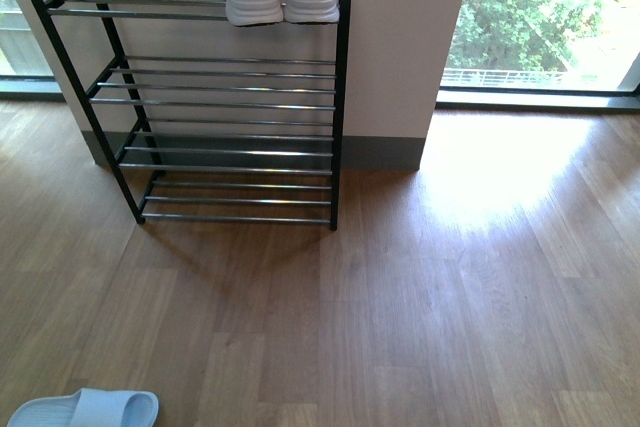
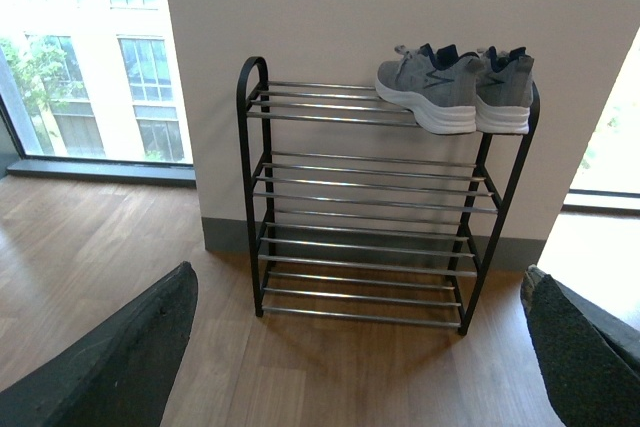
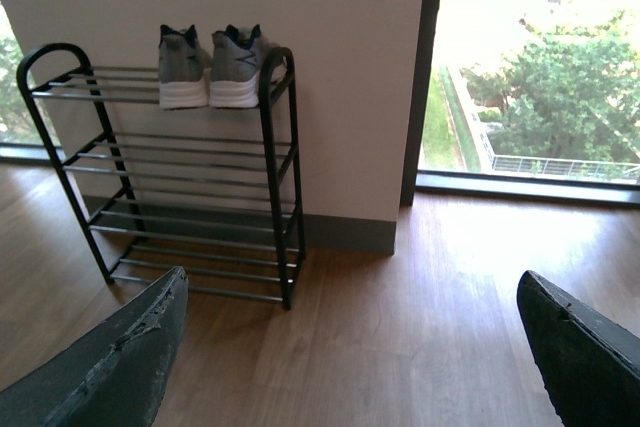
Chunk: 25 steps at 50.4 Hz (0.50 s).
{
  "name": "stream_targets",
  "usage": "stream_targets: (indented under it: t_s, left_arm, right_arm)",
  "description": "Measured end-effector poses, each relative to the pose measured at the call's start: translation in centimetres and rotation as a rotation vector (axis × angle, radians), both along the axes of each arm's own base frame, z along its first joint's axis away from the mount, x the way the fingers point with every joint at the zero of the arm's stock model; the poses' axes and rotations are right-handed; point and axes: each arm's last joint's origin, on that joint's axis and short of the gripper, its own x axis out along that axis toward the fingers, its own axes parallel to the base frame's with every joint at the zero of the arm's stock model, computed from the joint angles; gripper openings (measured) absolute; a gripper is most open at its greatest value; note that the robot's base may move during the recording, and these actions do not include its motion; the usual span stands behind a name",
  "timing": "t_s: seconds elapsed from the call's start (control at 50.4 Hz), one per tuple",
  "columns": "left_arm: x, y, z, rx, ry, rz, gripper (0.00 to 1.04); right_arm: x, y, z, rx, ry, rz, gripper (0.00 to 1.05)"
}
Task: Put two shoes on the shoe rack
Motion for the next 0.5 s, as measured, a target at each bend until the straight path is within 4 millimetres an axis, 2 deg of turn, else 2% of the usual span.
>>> stream_targets:
  t_s: [0.496]
  left_arm:
    - [0.0, 0.0, 0.0, 0.0, 0.0, 0.0, 0.95]
  right_arm:
    - [0.0, 0.0, 0.0, 0.0, 0.0, 0.0, 0.96]
